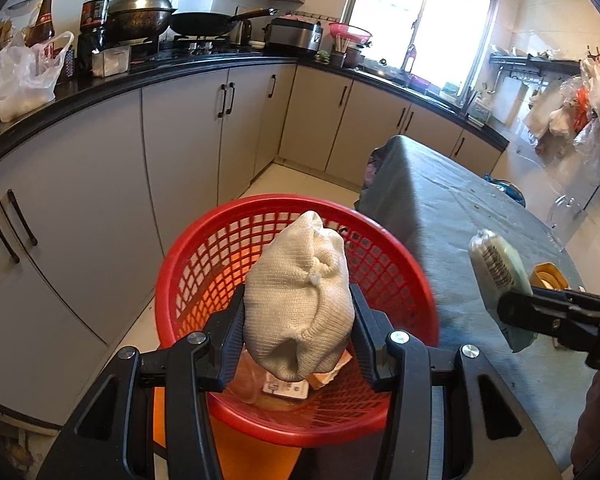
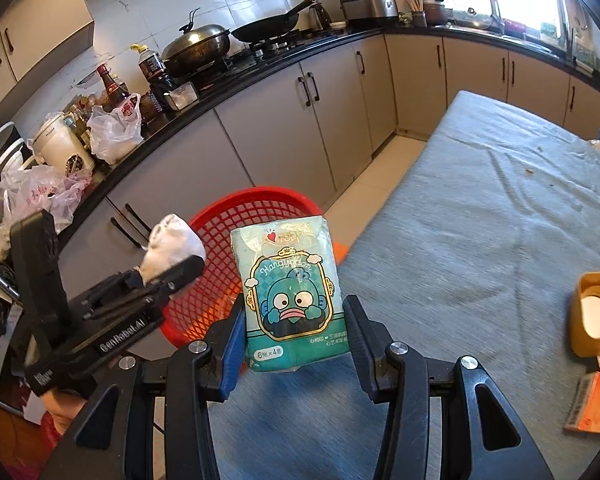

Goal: Collect trash
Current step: 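Carry the cloth bundle and snack bag over the red basket, then open the left gripper to drop the cloth while the right drops the snack bag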

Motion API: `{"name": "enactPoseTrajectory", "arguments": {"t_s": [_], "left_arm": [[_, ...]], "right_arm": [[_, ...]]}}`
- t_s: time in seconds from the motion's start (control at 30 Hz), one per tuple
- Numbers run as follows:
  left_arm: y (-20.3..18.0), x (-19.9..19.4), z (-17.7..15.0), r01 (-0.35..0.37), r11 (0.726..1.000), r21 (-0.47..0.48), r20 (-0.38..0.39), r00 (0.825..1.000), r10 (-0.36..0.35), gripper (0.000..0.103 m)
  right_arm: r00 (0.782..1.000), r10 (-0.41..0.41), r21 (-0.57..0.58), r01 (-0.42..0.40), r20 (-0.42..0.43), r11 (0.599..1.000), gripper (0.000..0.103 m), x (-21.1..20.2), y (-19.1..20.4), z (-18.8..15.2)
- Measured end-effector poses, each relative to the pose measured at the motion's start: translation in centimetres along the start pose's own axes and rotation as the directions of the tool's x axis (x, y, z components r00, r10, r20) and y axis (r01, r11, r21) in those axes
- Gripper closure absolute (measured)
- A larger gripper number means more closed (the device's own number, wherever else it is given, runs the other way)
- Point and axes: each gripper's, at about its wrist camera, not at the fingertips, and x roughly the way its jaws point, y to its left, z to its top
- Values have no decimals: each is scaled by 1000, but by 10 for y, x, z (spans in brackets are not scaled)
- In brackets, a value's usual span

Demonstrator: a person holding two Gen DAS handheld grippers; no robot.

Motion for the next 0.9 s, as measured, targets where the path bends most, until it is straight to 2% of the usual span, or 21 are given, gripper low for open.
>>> {"name": "enactPoseTrajectory", "arguments": {"t_s": [0.3,0.53,0.9], "left_arm": [[10,12,-1,-24,1000,5,-24,999,24,57],[10,21,-2,-34,999,13,-38,999,35,57],[8,26,-3,-38,999,13,-49,998,38,55]], "right_arm": [[996,83,72,-79,-46,994,50,42,3,19],[995,79,94,-73,-68,993,48,63,0,22],[993,91,100,-84,-72,991,46,71,-1,28]]}}
